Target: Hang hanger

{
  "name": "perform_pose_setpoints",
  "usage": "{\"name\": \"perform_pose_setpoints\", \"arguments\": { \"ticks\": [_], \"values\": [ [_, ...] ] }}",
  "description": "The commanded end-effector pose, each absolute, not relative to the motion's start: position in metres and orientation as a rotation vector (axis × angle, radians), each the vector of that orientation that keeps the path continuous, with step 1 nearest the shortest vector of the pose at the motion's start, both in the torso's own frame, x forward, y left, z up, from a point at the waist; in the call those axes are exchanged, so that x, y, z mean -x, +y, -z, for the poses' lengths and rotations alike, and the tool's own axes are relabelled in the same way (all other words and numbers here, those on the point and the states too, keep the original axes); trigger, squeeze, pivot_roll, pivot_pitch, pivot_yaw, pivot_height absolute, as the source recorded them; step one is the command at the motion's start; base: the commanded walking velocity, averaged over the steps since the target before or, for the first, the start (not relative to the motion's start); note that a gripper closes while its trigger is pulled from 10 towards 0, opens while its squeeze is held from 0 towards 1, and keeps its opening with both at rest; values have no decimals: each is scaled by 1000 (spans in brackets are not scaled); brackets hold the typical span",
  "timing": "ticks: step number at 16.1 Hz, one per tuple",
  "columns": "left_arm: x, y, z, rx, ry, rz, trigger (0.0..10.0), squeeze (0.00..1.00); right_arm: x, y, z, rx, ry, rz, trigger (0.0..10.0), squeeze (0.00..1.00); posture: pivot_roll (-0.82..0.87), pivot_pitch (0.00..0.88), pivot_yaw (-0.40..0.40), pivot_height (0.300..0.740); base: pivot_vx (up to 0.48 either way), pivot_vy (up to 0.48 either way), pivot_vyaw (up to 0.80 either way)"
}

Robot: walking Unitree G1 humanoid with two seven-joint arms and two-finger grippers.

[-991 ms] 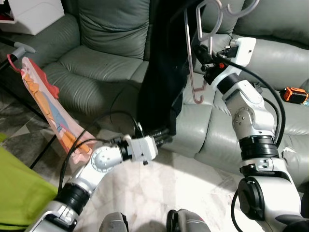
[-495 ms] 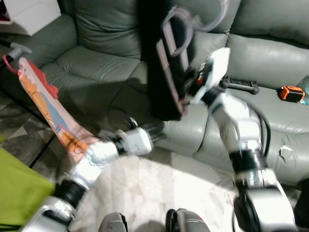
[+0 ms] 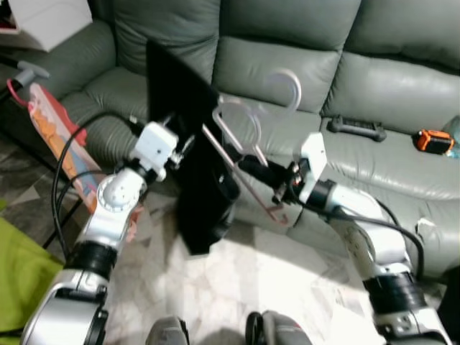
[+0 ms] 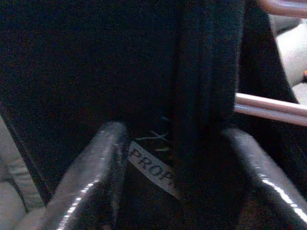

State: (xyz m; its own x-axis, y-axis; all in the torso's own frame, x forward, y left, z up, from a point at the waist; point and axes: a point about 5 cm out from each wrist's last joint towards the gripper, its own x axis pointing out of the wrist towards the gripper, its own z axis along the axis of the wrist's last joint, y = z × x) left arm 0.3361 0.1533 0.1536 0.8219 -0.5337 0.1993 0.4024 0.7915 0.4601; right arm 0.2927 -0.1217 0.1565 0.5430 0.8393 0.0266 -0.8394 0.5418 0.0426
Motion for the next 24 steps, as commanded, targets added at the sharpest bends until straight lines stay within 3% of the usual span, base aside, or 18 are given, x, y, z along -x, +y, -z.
{"name": "perform_pose_setpoints", "arguments": {
  "ticks": [1,7,11,16,22,23,24],
  "values": [
    [-335,158,-150,-423,-314,495,10000,1000,-288,-117,-167,-22,-55,-1044,10000,0,-74,101,-7,740,0,0,0],
    [-332,167,-150,-441,-304,464,10000,1000,-294,-141,-147,67,21,-1000,10000,0,-62,97,-18,740,0,0,0],
    [-331,180,-139,-512,-233,422,10000,1000,-311,-162,-147,264,2,-907,10000,0,-70,100,-18,740,0,0,0],
    [-329,187,-125,-512,-150,368,10000,1000,-332,-155,-142,359,-27,-882,10000,0,-71,107,-20,740,0,0,0],
    [-328,204,-115,-443,-60,178,10000,1000,-335,-129,-142,563,-95,-1028,10000,0,-51,120,-26,740,0,0,0],
    [-326,205,-113,-417,-52,162,10000,0,-333,-132,-137,580,-92,-1008,10000,0,-53,122,-26,740,0,0,0],
    [-320,211,-107,-372,-15,130,10000,0,-329,-138,-131,612,-87,-990,10000,0,-54,123,-25,740,0,0,0]
  ]
}}
